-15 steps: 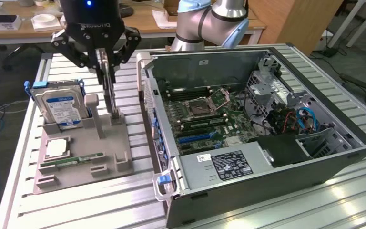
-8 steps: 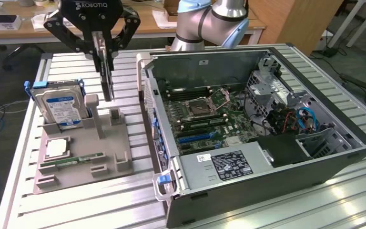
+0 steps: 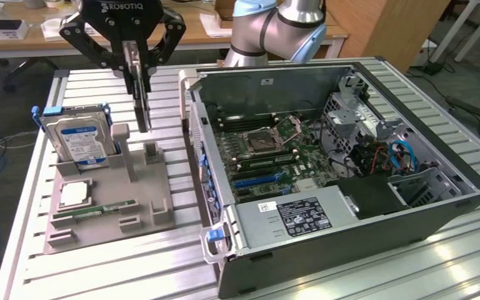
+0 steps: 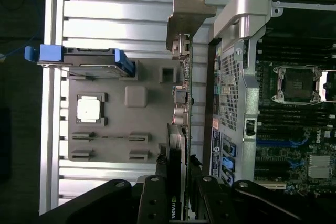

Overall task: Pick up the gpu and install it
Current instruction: 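Pick up the gpu and move the gpu toward the slot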

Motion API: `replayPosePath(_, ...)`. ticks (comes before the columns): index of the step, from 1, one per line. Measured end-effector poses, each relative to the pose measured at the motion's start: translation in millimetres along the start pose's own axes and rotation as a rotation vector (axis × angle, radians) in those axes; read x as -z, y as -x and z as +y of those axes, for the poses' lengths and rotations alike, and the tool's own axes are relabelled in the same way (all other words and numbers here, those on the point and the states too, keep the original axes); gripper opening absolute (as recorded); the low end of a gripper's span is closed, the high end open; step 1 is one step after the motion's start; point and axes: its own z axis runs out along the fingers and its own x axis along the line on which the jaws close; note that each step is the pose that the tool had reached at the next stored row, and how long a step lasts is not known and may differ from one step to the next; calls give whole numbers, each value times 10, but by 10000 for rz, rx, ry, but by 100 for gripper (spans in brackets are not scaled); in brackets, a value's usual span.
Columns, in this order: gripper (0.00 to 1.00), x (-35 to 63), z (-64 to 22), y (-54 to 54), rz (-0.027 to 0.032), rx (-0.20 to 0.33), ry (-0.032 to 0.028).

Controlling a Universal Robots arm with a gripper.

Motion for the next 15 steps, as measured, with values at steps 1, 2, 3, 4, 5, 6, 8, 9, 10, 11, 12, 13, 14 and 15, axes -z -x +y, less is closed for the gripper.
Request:
replayPosePath(1,26,-1,0,7,-1,0,0)
replayPosePath(2,26,0,0,14,0,0,0)
replayPosePath(3,26,0,0,21,0,0,0)
replayPosePath(4,26,-1,-1,31,-1,0,1)
replayPosePath(5,26,-1,-1,40,0,0,1)
replayPosePath(6,26,-1,-1,49,0,-1,1)
replayPosePath(8,26,-1,-1,67,0,0,1)
replayPosePath(9,26,-2,-2,76,-1,0,1)
replayPosePath(10,26,-2,-2,86,-1,0,1)
replayPosePath(11,26,-2,-2,96,0,0,0)
replayPosePath(12,26,-1,-2,105,1,0,0)
replayPosePath(13,26,-2,-3,114,0,0,0)
replayPosePath(14,26,-2,-3,124,0,0,1)
replayPosePath(15,26,-2,-3,133,0,0,1)
